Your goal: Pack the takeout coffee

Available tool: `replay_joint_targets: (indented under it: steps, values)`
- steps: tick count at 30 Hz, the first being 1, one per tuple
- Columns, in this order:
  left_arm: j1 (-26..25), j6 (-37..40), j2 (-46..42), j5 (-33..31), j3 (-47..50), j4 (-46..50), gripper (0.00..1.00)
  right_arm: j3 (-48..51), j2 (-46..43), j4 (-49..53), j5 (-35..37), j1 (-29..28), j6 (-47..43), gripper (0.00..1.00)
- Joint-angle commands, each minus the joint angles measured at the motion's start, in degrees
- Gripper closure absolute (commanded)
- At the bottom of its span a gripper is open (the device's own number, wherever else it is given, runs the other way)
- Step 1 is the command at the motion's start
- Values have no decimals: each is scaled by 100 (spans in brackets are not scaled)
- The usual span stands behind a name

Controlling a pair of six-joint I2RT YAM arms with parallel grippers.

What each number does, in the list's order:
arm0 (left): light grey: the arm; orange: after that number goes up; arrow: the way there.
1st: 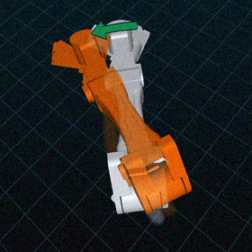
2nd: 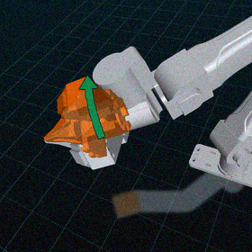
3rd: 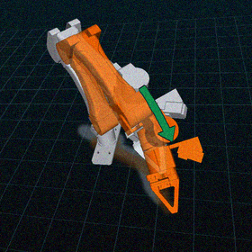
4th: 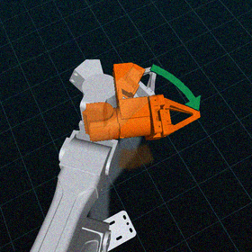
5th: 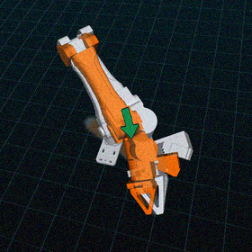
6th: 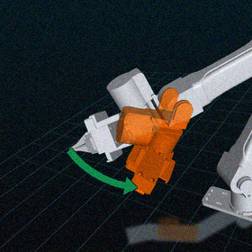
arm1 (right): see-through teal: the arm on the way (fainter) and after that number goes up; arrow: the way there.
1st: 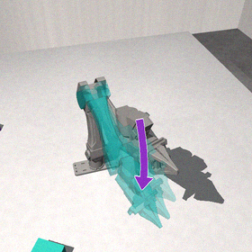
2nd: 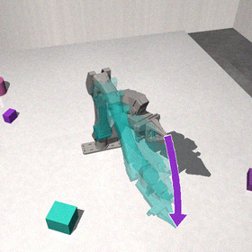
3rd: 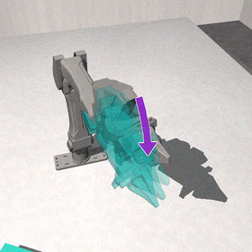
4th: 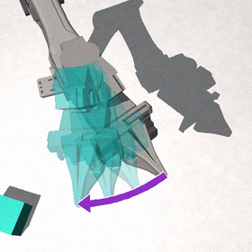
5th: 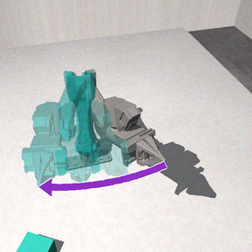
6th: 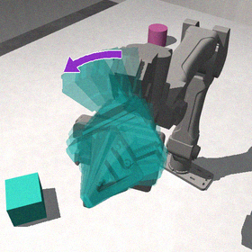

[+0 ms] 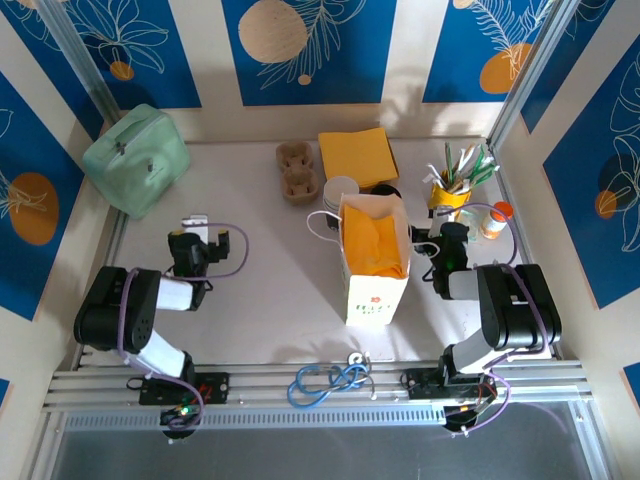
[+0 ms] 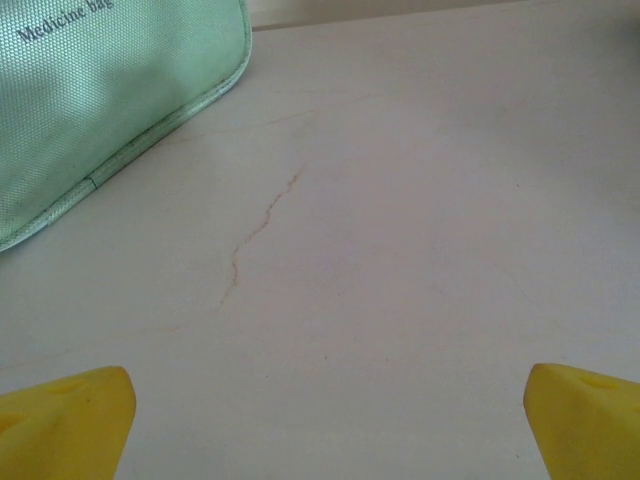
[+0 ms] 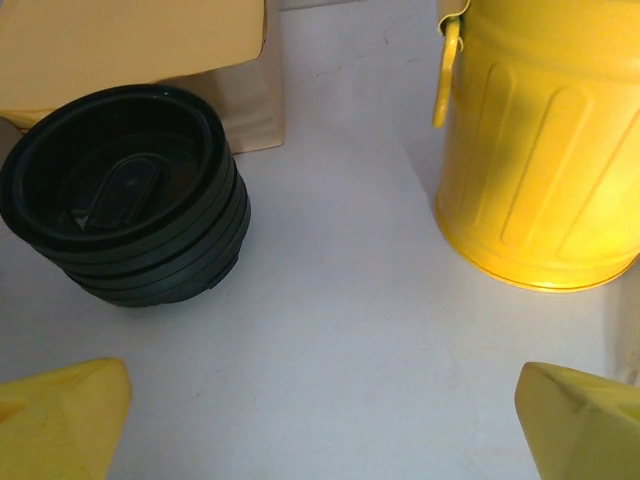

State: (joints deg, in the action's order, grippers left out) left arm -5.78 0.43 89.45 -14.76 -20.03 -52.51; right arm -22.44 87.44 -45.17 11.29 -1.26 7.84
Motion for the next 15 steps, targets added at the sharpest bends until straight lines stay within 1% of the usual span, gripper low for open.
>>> replay_joint_targets:
  steps: [1,12,15]
  values:
    - [51,42,37,114,-26,-403,1,-82,-36,-202,-100,35,-112,1]
    - [43,54,37,132,-10,-444,1,-88,-22,-202,-122,42,-106,1]
    - [46,54,37,134,-10,-443,1,-33,-51,-279,-26,42,-66,1]
